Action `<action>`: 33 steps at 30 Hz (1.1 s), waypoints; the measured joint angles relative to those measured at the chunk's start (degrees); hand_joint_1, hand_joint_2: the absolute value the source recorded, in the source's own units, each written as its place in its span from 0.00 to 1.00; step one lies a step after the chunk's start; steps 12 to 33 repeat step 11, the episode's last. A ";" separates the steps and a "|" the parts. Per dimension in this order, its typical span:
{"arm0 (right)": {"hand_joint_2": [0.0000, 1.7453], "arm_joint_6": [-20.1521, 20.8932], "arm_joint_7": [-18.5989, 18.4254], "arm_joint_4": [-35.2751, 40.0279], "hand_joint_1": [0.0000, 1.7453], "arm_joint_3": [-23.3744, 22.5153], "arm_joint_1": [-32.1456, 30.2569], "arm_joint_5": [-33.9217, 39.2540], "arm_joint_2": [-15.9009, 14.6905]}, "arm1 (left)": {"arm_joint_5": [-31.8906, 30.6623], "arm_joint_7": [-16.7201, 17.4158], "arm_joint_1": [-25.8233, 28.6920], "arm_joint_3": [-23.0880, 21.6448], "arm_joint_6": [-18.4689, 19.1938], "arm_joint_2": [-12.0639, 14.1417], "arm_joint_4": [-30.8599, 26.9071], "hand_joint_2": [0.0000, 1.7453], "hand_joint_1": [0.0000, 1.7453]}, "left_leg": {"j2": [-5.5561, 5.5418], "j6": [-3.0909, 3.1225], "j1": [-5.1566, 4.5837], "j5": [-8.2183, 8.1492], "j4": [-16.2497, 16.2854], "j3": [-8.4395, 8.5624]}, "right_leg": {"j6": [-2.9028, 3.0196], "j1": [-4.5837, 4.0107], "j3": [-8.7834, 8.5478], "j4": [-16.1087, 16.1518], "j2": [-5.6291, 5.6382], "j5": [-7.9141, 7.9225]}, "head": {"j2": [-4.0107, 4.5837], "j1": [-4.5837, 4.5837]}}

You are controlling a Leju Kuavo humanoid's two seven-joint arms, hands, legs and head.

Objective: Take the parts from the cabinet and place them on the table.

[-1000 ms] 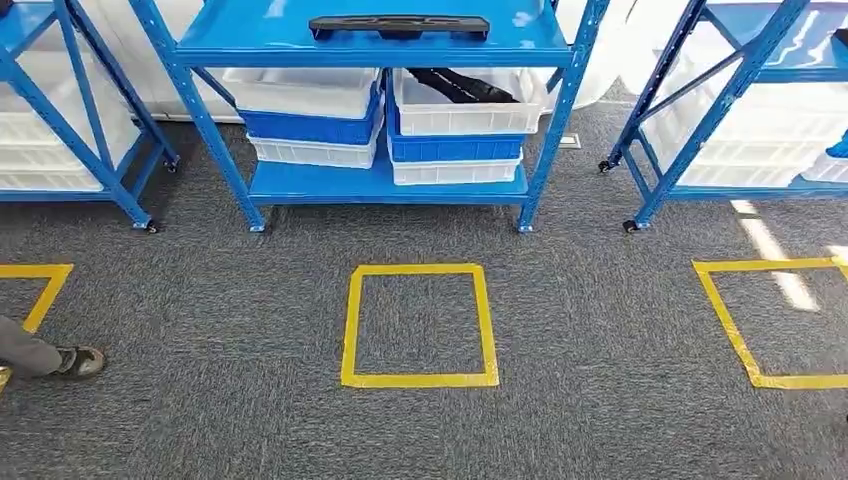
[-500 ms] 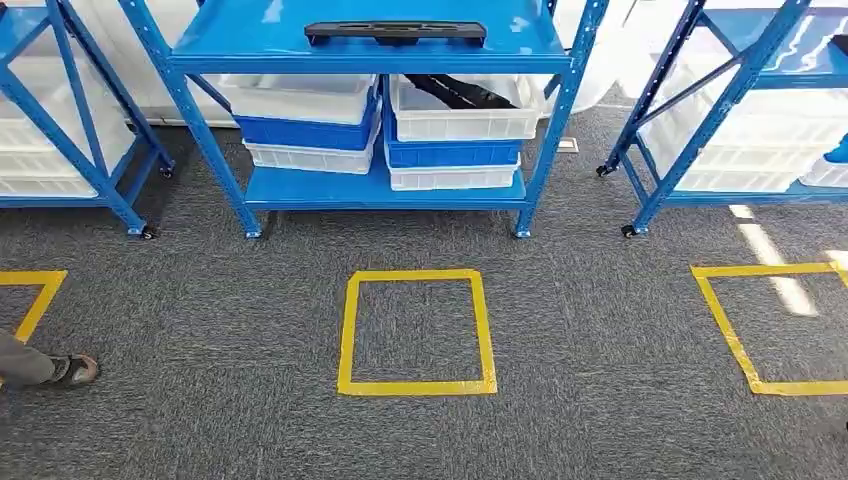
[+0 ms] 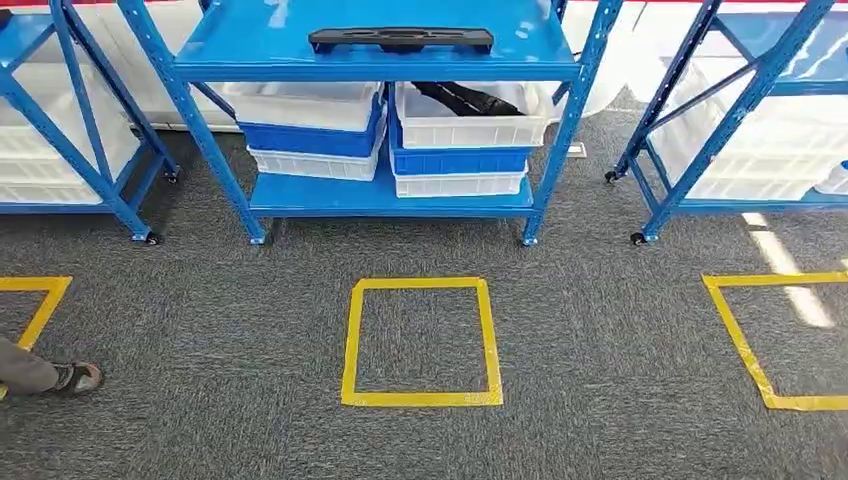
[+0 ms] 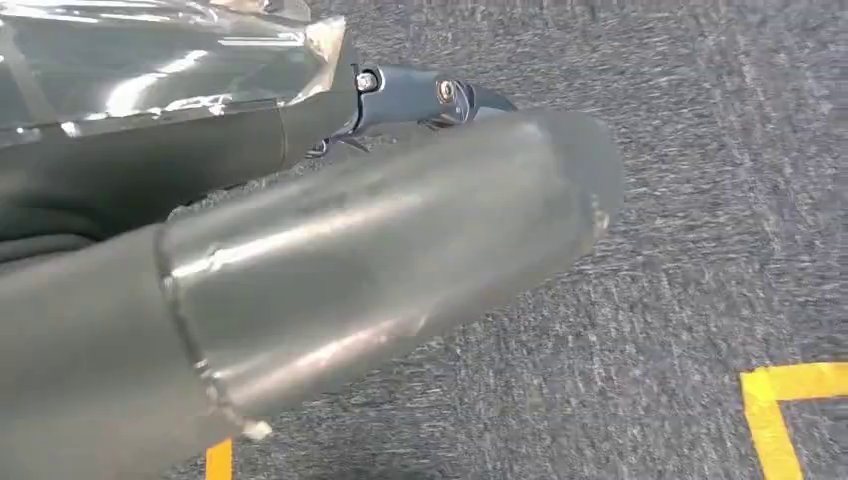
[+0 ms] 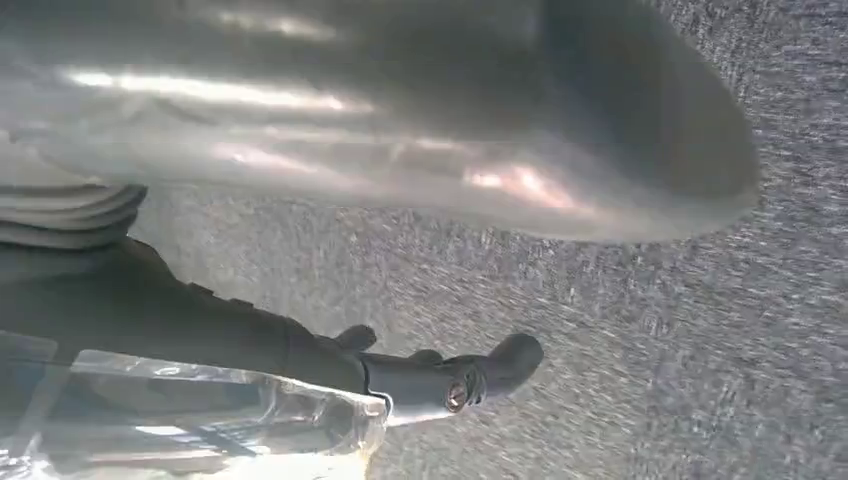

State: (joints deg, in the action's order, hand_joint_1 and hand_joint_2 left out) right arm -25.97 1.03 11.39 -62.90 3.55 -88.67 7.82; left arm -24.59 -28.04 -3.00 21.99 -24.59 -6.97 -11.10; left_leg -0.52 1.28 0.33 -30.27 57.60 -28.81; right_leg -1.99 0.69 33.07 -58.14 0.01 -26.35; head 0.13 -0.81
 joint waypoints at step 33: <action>0.00 0.00 -0.17 0.00 0.00 -0.09 -0.21 0.74 0.39 | -0.70 0.07 0.02 -0.04 0.18 0.18 0.00 0.00 0.00 | 0.32 -0.92 0.70 2.52 8.52 -8.34 | 2.49 0.23 -4.94 0.46 0.38 -3.54 | 0.00 -0.07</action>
